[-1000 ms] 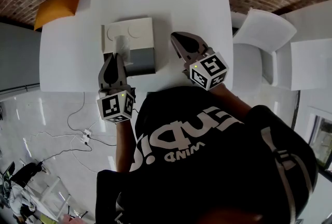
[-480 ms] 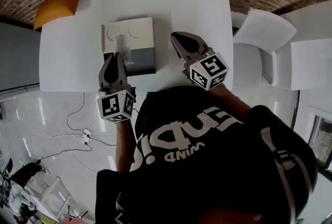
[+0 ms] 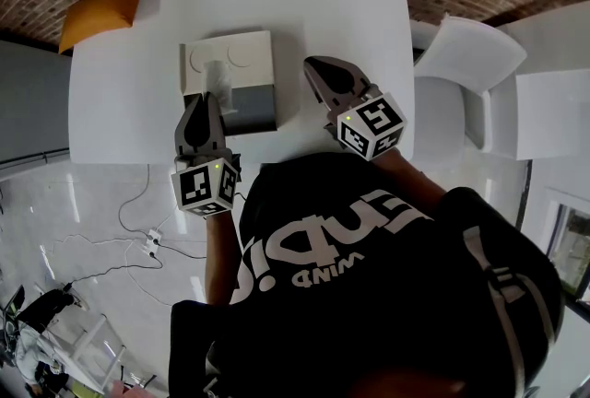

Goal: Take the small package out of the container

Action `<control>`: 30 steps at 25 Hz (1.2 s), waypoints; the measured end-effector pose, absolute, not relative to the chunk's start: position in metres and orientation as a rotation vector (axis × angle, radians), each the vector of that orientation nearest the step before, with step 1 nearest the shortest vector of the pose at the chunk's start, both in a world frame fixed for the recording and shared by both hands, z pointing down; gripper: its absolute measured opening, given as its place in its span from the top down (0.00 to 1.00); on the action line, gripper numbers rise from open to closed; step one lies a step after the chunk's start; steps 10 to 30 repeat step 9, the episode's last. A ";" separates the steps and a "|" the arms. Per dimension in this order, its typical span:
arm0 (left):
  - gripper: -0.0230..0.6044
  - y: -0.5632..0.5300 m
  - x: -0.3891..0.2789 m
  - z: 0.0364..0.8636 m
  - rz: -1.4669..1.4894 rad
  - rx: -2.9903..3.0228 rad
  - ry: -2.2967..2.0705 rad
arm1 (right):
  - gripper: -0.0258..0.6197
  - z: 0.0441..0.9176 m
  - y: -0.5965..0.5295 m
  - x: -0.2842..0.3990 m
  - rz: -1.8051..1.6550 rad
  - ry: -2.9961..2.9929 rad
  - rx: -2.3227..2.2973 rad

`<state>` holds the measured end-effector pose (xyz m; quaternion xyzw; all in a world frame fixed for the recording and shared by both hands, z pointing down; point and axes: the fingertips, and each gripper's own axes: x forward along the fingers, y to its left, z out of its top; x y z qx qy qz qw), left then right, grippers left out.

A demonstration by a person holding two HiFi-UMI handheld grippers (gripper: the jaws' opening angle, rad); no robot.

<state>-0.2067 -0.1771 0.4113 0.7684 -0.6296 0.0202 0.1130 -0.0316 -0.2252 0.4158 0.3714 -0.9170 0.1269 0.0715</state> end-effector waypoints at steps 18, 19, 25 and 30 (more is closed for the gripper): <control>0.92 -0.176 -0.209 0.415 0.090 2.232 -1.840 | 0.96 0.417 -0.226 -0.033 0.382 -2.753 1.114; 0.92 -0.176 -0.209 0.415 0.090 2.232 -1.840 | 0.96 0.417 -0.226 -0.033 0.382 -2.753 1.114; 0.92 -0.176 -0.209 0.415 0.090 2.232 -1.840 | 0.96 0.417 -0.226 -0.033 0.382 -2.753 1.114; 0.92 -0.176 -0.209 0.415 0.090 2.232 -1.840 | 0.96 0.417 -0.226 -0.033 0.382 -2.753 1.114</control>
